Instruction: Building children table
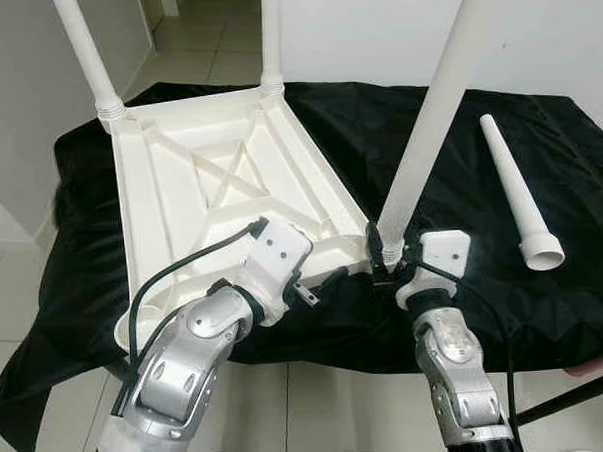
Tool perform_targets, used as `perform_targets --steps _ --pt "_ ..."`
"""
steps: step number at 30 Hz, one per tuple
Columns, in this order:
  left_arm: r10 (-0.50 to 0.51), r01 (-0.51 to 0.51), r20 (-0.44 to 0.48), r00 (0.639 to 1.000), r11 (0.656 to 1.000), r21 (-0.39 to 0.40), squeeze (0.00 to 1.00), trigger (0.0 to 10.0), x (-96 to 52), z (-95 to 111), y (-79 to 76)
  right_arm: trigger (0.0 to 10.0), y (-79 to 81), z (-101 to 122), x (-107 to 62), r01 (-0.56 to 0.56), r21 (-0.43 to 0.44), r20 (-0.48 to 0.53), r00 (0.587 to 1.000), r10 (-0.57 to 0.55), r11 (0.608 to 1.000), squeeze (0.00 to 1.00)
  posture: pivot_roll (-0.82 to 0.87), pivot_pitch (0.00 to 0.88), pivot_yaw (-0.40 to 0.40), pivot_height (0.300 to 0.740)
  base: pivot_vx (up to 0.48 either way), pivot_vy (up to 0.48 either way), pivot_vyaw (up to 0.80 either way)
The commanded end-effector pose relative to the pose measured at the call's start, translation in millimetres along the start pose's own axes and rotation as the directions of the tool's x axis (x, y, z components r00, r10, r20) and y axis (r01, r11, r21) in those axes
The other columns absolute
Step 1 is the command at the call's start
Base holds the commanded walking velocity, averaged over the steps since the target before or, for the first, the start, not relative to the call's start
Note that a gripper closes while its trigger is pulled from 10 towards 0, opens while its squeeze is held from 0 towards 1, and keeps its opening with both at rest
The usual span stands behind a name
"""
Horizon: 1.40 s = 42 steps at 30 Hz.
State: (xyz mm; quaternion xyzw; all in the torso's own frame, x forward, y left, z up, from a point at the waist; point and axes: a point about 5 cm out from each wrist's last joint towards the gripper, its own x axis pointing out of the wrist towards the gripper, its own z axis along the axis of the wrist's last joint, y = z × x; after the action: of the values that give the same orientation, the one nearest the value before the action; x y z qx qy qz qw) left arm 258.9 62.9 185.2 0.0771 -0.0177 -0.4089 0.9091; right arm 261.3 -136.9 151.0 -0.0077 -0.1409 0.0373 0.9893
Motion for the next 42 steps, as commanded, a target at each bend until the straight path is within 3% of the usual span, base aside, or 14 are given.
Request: perform_targets --steps 1,3,4,5,7,8,14,17,21,29,30,32,37,42 --pt "0.028 -0.028 0.017 0.999 1.0 -0.01 0.0 10.0 -1.8 1.7 2.2 10.0 1.1 0.3 -2.3 -0.017 -0.004 0.005 1.0 0.017 1.0 0.0 -0.05 0.046 -0.014 0.74 0.0 0.0 0.0" --pt "0.055 -0.053 0.052 0.997 0.998 -0.035 0.0 10.0 -3.2 5.9 6.6 10.0 2.6 -2.0 -14.6 -0.086 -0.03 0.004 0.996 0.086 0.996 0.0 -0.05 0.047 -0.014 0.74 0.0 0.0 0.0" --pt "0.078 -0.074 0.062 0.995 0.996 -0.055 0.0 10.0 -4.6 6.8 11.3 9.1 3.9 -4.0 -21.4 -0.129 -0.037 -0.003 0.992 0.129 0.991 0.0 -0.05 0.048 -0.013 0.74 0.0 0.0 0.0" --pt "0.078 -0.074 0.062 0.995 0.996 -0.055 0.0 10.0 -4.6 6.8 11.3 9.1 3.9 -4.0 -21.4 -0.129 -0.037 -0.003 0.992 0.129 0.991 0.0 -0.05 0.048 -0.013 0.74 0.0 0.0 0.0" --pt "0.104 -0.097 0.07 0.992 0.991 -0.089 0.0 10.0 -6.7 7.3 17.3 4.9 5.1 -5.0 -30.4 -0.179 -0.043 -0.005 0.984 0.179 0.983 0.0 -0.05 0.049 -0.012 0.74 0.0 0.0 0.0" --pt "0.12 -0.113 0.071 0.99 0.99 -0.086 0.0 10.0 -7.7 7.5 19.9 0.0 5.6 -6.1 -33.4 -0.195 -0.033 -0.013 0.981 0.194 0.98 0.0 -0.05 0.051 -0.012 0.74 0.0 0.0 0.0" --pt "0.216 -0.211 0.061 0.974 0.974 -0.081 0.0 10.0 -9.0 6.0 33.1 0.0 10.8 -13.4 -39.2 -0.276 0.001 -0.045 0.96 0.275 0.961 0.0 -0.04 0.044 -0.011 0.74 0.0 0.0 0.0" --pt "0.282 -0.28 0.028 0.959 0.958 -0.062 0.0 10.0 -8.3 2.8 43.2 0.0 19.4 -23.5 -35.8 -0.37 0.164 -0.101 0.916 0.389 0.914 0.0 -0.04 0.033 -0.005 0.74 0.0 0.0 0.0" --pt "0.216 -0.214 -0.05 0.975 0.976 0.032 0.0 10.0 -6.5 -8.5 36.5 0.0 23.2 -24.5 -30.4 -0.457 0.273 -0.106 0.86 0.498 0.847 0.0 -0.04 0.033 -0.004 0.74 0.0 0.0 0.0" --pt "0.182 -0.175 -0.149 0.972 0.983 0.061 0.0 10.0 -7.2 -24.2 29.6 0.0 7.3 -16.7 -4.9 -0.445 0.326 -0.065 0.87 0.489 0.834 0.0 -0.04 0.05 0.0 0.74 0.0 0.0 0.0" --pt "0.198 -0.189 -0.168 0.966 0.979 0.07 0.0 10.0 -6.7 -27.0 30.5 10.0 2.9 -13.3 0.7 -0.443 0.33 -0.052 0.873 0.485 0.834 0.0 -0.04 0.053 0.001 0.74 0.0 0.0 0.0" --pt "0.198 -0.189 -0.168 0.966 0.979 0.07 0.0 10.0 -6.7 -27.0 30.5 10.0 2.9 -13.3 0.7 -0.443 0.33 -0.052 0.873 0.485 0.834 0.0 -0.04 0.053 0.001 0.74 0.0 0.0 0.0" --pt "0.24 -0.222 -0.239 0.941 0.97 0.099 0.0 10.0 -3.7 -37.7 34.7 10.0 -23.1 -6.1 22.1 -0.422 0.293 -0.043 0.891 0.453 0.858 0.0 -0.04 0.07 0.007 0.74 0.0 0.0 0.0" --pt "0.272 -0.249 -0.266 0.925 0.961 0.119 0.0 10.0 -2.0 -39.0 41.5 10.0 -36.9 -4.1 30.5 -0.405 0.276 -0.046 0.9 0.433 0.872 0.0 -0.04 0.081 0.017 0.74 0.0 0.0 0.0"
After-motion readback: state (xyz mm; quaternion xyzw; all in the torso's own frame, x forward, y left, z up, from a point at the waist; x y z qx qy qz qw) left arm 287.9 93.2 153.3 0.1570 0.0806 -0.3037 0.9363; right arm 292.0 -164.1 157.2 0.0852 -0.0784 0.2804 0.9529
